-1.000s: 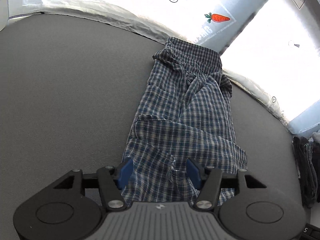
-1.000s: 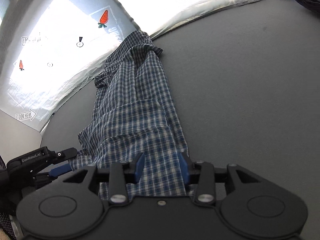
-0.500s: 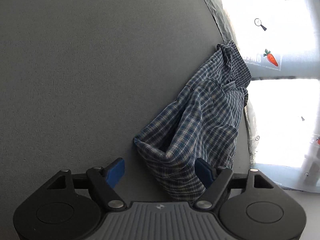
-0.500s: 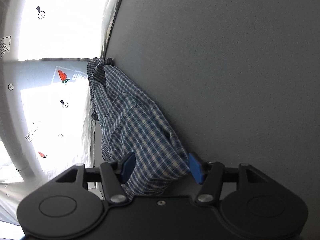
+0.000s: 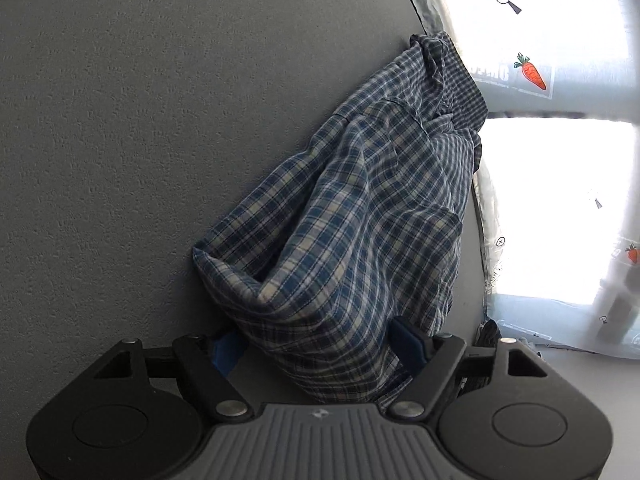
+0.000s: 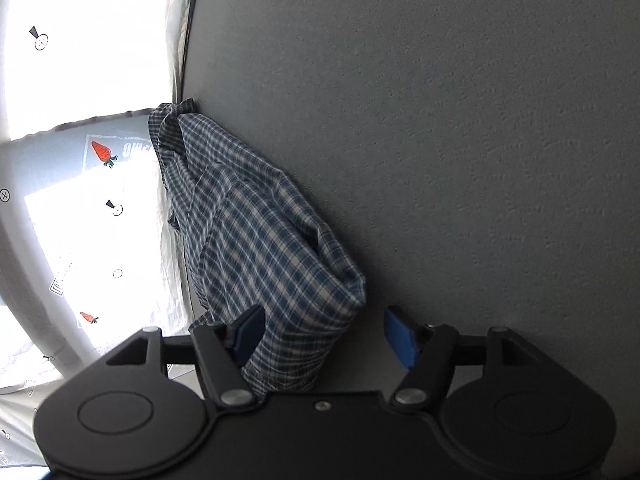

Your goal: Fold clothes

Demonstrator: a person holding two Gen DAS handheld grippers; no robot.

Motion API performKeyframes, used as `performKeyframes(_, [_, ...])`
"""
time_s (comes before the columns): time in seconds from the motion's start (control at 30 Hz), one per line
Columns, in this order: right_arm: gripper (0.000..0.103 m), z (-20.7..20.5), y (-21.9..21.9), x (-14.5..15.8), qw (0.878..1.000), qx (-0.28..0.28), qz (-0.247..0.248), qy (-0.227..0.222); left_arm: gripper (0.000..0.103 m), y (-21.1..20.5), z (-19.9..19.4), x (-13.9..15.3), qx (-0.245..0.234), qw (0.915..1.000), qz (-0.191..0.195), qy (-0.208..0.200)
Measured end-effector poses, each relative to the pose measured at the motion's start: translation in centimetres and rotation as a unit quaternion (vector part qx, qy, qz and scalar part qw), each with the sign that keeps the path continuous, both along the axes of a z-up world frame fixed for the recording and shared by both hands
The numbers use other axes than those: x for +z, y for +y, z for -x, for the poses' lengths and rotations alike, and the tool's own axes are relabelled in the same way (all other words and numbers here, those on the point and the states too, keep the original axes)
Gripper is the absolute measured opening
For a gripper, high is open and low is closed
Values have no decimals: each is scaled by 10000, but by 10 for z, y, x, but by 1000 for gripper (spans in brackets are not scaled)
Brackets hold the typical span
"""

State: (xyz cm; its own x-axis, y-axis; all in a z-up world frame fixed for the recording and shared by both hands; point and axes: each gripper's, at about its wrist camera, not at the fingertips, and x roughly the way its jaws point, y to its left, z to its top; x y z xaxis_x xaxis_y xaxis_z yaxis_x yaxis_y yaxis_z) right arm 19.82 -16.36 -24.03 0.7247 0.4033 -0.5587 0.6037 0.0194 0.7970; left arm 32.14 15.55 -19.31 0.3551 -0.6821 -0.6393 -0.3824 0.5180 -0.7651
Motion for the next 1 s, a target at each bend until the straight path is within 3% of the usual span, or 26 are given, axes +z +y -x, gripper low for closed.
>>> performKeyframes(0.07, [61, -5, -1, -2, 9999, -83, 17, -113, 73, 3, 1, -3, 209, 9997, 105, 99])
performKeyframes(0.13, [50, -11, -4, -5, 9997, -157, 79, -155, 63, 3, 1, -6, 339, 9993, 100, 147])
performKeyframes(0.17, [43, -14, -5, -7, 9997, -191, 27, -181, 56, 2, 0, -7, 372, 9991, 108, 173])
performKeyframes(0.2, [28, -16, -6, -9, 9994, -245, -69, -253, 51, 2, 0, -8, 396, 9990, 130, 182])
performKeyframes(0.27, [9, -18, -6, -9, 9988, -271, -161, -381, 22, 2, -2, -7, 456, 9986, 202, 172])
performKeyframes(0.37, [6, -18, -7, 6, 9984, -135, 39, -557, 13, 3, 2, 2, 550, 9978, 364, 53])
performKeyframes(0.5, [5, 1, -10, 27, 9952, -346, -331, -854, 11, 7, 17, 31, 542, 9968, 547, -191])
performKeyframes(0.57, [5, 11, -9, 42, 9944, -304, -274, -974, 10, 9, 25, 46, 533, 9961, 638, -312])
performKeyframes(0.7, [5, 41, -1, 68, 9944, -246, -443, -927, 10, 14, 49, 80, 383, 9965, 570, -473])
performKeyframes(0.8, [5, 70, 6, 84, 9940, -212, -581, -902, 10, 14, 58, 85, 440, 9965, 594, -383])
performKeyframes(1.0, [5, 89, 6, 67, 9913, -425, -1136, -501, 10, 14, 72, 89, 615, 9956, 690, -152])
